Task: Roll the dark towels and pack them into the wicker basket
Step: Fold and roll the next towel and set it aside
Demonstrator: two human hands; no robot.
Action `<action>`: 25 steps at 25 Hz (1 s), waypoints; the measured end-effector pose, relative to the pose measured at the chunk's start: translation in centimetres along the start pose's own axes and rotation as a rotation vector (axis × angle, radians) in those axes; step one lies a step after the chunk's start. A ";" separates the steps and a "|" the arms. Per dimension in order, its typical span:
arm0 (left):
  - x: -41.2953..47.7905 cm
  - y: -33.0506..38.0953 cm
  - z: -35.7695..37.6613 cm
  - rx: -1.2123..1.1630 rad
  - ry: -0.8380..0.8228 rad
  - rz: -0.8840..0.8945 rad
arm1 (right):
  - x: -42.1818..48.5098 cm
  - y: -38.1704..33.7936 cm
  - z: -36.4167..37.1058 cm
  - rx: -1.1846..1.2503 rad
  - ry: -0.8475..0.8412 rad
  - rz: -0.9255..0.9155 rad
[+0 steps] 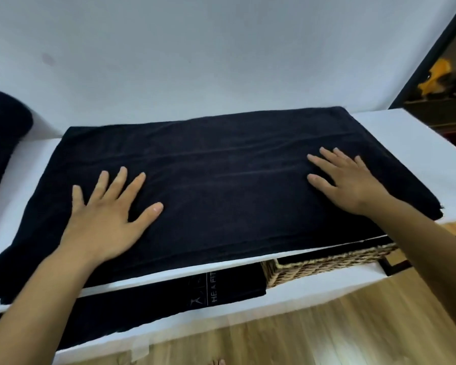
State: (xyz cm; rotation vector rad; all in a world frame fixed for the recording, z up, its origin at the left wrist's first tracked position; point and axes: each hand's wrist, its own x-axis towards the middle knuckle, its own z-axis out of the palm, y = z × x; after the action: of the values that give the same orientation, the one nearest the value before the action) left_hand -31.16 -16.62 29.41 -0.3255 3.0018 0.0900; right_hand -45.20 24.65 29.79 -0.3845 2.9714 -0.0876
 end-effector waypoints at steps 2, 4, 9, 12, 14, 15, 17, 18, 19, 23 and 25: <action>0.2 0.8 -0.8 -0.035 -0.010 -0.025 | 0.2 -1.4 -0.7 -0.006 -0.009 0.013; 1.2 3.6 -1.5 -0.049 0.025 0.061 | 0.2 -5.6 -0.9 -0.031 0.032 -0.093; 0.5 10.9 0.4 0.015 -0.005 0.267 | -0.6 -13.9 2.0 -0.059 -0.015 -0.223; 0.5 7.3 0.5 -0.030 0.012 0.058 | -1.0 -8.2 1.4 -0.015 0.014 -0.166; 0.2 3.1 0.2 -0.061 0.019 -0.161 | -1.6 -1.9 1.0 -0.023 0.060 -0.024; -0.2 1.3 0.0 -0.076 0.007 -0.272 | -2.1 1.2 0.8 -0.034 0.062 0.063; -1.0 -0.4 -0.7 -0.123 -0.030 -0.463 | -3.3 5.9 0.3 -0.042 0.054 0.216; -0.9 -0.2 -1.1 -0.138 -0.053 -0.535 | -3.6 7.3 0.2 -0.045 0.052 0.265; -0.3 0.7 -1.6 -0.131 -0.071 -0.577 | -3.7 8.1 0.2 -0.066 0.045 0.283; 5.5 6.0 -3.0 -0.103 0.019 -0.154 | -3.6 8.5 0.7 -0.144 0.011 0.261; 8.3 8.1 -2.8 -0.103 0.008 0.194 | -3.5 8.7 0.8 -0.167 0.010 0.269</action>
State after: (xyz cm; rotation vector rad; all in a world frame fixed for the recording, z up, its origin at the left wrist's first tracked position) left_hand -41.26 -10.62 31.52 -0.0428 3.0348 0.2617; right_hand -43.88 33.92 28.82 0.0003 3.0162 0.1885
